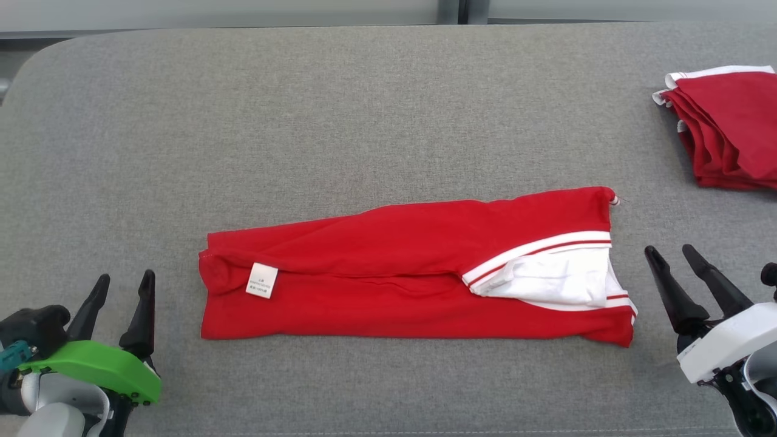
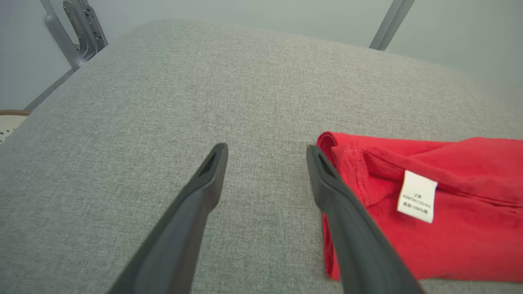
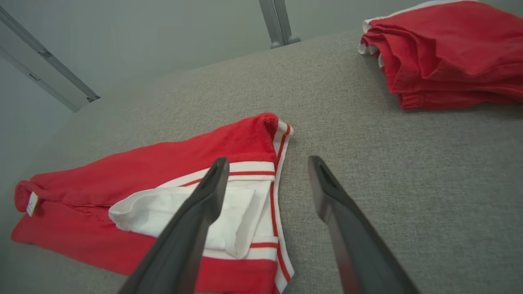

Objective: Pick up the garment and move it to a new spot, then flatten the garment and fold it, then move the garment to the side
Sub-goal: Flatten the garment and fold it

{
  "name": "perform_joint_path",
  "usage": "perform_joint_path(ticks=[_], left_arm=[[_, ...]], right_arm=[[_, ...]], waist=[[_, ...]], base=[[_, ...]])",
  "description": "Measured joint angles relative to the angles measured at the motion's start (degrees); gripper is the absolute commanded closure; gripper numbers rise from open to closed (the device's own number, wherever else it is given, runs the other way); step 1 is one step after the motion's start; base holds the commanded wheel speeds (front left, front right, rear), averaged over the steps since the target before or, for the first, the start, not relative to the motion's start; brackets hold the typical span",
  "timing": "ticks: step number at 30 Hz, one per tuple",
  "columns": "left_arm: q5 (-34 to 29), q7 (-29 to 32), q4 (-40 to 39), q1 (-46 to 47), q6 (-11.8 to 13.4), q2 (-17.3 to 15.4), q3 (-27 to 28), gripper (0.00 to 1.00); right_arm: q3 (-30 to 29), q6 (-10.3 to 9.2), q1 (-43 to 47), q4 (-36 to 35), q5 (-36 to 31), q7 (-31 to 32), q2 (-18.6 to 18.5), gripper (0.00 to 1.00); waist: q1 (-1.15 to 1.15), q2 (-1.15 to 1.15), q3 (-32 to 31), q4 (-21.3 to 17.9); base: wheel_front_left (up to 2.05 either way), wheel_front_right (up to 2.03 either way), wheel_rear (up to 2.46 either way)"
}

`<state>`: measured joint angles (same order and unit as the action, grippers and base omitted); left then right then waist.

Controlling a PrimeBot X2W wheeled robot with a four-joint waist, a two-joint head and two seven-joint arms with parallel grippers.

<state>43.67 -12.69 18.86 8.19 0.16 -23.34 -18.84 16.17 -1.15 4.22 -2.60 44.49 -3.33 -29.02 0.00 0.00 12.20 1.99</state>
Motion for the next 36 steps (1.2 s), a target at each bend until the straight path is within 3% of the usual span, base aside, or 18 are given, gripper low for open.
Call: perform_joint_path(ticks=[9,22,23,24,25,26,36], left_arm=[[-5.5,-1.7,-8.3,0.0,3.4,3.3,0.3,0.00],[-9.2,-1.7,-14.7,-2.6,4.6,5.0,0.5,0.00],[-9.2,-1.7,-15.1,-2.7,4.6,5.2,0.8,0.00],[-9.4,-1.7,-15.7,-2.9,4.7,5.3,1.3,0.00],[-9.5,-1.7,-16.2,-3.2,4.7,5.5,1.9,0.00],[-9.7,-1.7,-16.5,-3.5,4.9,5.6,2.2,0.00],[-10.2,-1.7,-19.2,-7.1,5.1,6.4,4.3,0.00]], right_arm=[[-1.0,-0.38,-0.3,7.4,6.9,5.6,0.0,0.00],[0.2,0.09,-3.9,14.5,11.8,12.9,1.1,0.00],[0.5,0.16,-4.5,14.8,12.3,13.6,1.5,0.06],[0.7,0.51,-5.2,15.2,12.9,14.5,2.0,0.53],[0.8,0.81,-6.0,15.5,13.9,15.2,2.4,0.73],[0.8,1.14,-6.8,15.9,14.7,15.7,2.7,1.00],[-3.3,2.40,-9.9,18.4,21.1,17.9,4.5,1.00]], waist=[[0.00,0.00,-0.5,3.6],[0.00,0.00,-0.3,10.1],[0.00,0.00,-0.3,10.5],[0.00,0.00,-0.2,10.9],[0.00,0.00,-0.2,11.2],[0.00,0.00,-0.2,11.4],[0.00,0.00,-0.3,10.4]], base=[[0.00,0.00,0.00],[0.00,0.00,0.00],[0.00,0.00,0.00],[0.00,0.00,0.00],[0.00,0.00,0.00],[0.00,0.00,0.00],[0.00,0.00,0.00]])
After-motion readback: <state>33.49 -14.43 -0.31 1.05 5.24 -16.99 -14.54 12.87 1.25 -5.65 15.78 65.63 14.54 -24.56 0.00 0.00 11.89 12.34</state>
